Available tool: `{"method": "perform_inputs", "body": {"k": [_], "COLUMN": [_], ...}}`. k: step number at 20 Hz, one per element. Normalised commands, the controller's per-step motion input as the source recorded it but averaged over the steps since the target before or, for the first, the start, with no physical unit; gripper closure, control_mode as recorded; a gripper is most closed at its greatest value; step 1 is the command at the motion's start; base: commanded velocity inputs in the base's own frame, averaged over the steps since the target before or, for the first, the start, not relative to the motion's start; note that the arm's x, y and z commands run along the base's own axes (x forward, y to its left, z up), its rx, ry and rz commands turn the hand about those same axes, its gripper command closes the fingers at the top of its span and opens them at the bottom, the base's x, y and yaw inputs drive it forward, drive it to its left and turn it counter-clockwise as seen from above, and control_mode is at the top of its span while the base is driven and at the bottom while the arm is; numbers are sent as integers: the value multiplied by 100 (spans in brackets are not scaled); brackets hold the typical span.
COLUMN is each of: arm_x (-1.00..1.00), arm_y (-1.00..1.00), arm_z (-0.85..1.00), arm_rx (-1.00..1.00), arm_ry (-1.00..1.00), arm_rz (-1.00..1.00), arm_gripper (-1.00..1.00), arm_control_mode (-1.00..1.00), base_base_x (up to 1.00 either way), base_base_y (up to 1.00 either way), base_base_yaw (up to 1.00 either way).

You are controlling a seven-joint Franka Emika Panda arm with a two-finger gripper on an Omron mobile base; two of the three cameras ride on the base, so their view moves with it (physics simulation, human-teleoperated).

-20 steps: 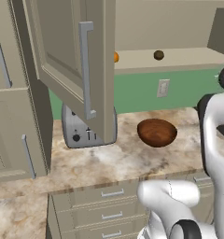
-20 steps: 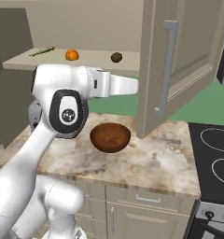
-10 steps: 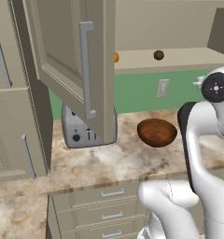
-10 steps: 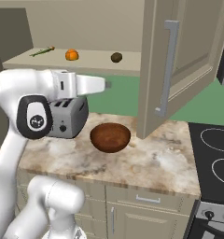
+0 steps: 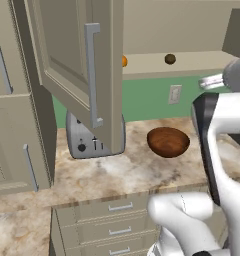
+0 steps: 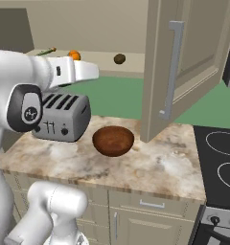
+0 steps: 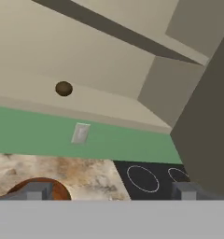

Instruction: Open the cabinet. Pick the orange and kiwi from the cabinet and place them into the bowl. Then close the cabinet.

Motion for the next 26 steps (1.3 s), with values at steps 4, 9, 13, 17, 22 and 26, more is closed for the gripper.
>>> {"method": "perform_inputs", "body": {"k": [4, 9, 13, 17, 22, 26], "arm_x": [0, 0, 0, 0, 2, -7], "arm_y": [11, 0, 0, 0, 7, 3], "arm_z": [5, 0, 0, 0, -3, -9], "arm_rx": [11, 0, 1, 1, 2, 0], "arm_ry": [9, 0, 0, 0, 0, -1], "arm_rz": [21, 2, 0, 0, 2, 1], "arm_gripper": [-100, -100, -100, -100, -100, -100], "arm_control_mode": [-100, -100, -100, -100, -100, -100], "base_base_x": [0, 0, 0, 0, 0, 0], "base_base_y": [0, 0, 0, 0, 0, 0], "base_base_yaw": [0, 0, 0, 0, 0, 0]}}
